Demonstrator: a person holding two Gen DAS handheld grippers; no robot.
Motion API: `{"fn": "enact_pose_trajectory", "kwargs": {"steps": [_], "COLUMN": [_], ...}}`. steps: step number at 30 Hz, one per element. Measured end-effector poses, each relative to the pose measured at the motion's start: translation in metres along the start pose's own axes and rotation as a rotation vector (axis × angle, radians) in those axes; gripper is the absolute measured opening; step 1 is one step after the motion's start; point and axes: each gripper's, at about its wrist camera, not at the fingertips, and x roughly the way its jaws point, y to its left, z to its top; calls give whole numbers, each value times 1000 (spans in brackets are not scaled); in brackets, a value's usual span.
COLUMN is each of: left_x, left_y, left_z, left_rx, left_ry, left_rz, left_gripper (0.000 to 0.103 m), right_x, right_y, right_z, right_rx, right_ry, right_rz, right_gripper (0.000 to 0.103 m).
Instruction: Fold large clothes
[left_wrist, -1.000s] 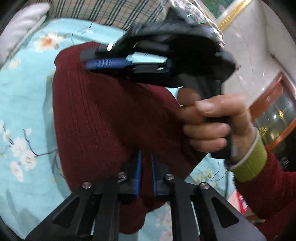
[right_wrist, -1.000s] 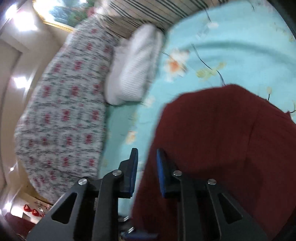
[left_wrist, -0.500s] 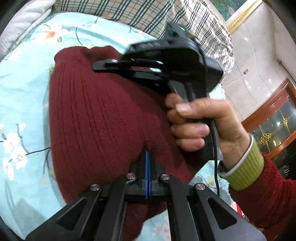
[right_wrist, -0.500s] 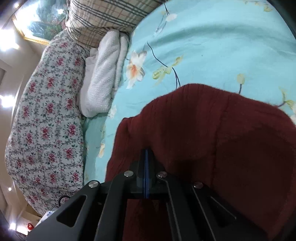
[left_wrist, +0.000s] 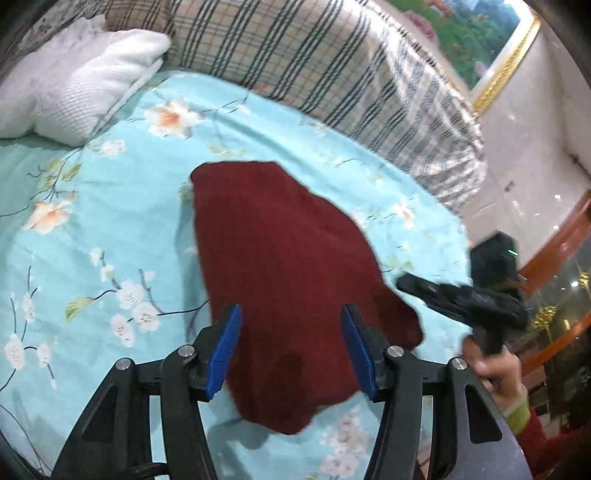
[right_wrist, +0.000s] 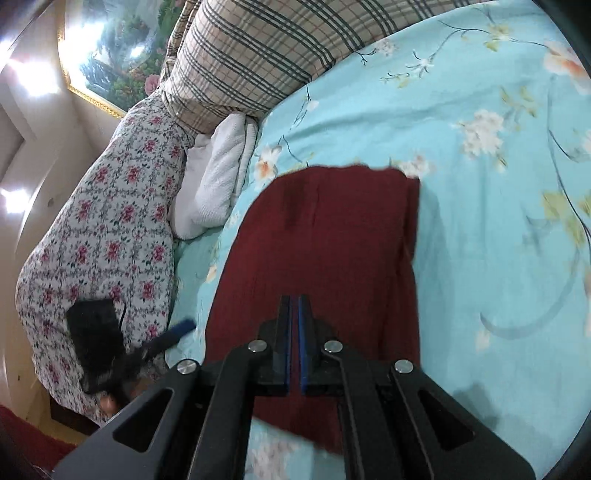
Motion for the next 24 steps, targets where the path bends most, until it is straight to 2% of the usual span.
{"fn": "enact_pose_trajectory", "kwargs": {"steps": [2,4,5,9,12,14,15,16,18,20,21,22,23,24], "left_x": [14,29,39,42,45,46,49,52,58,60,61,61,61,61], "left_y": [1,-3,-7,1,4,1,-1,-4,-5,-5,-5,-4,-5,-6], "left_z": [-3,-10,-14,-17,-18,-19,-20,-19,-19,-18,-18,-17,-17,-17], "left_rx": [13,39,38,0,-6,7,15,20,25,24,22,20,21,26], "left_ry": [45,79,98,102,108,107,107,108,110,116,120,123,125,128], "left_rz": [46,131,128,87,73,82,88,92,99,95,91,88,88,88], "left_gripper": [58,60,63,65,65,66,66,66,66,67,67,67,67,67], "right_x": [2,10,20,18,-1,-12,-15,-15,-9,7,15,26,32,30], "right_y": [7,3,-7,-21,-12,-13,-15,-17,-26,-40,-47,-52,-52,-48], "right_z": [-14,-25,-32,-39,-27,-15,-9,-4,7,16,21,25,28,31], "right_rx": [-44,-67,-55,25,18,26,30,32,54,95,113,129,131,104], "right_ry": [21,47,83,84,23,-40,-63,-82,-98,-70,-48,-19,-13,-48], "right_rz": [-23,-111,-183,-120,-91,-94,-105,-122,-149,-162,-169,-166,-165,-183], "right_gripper": [3,3,3,2,5,23,45,56,56,55,42,21,21,7]}}
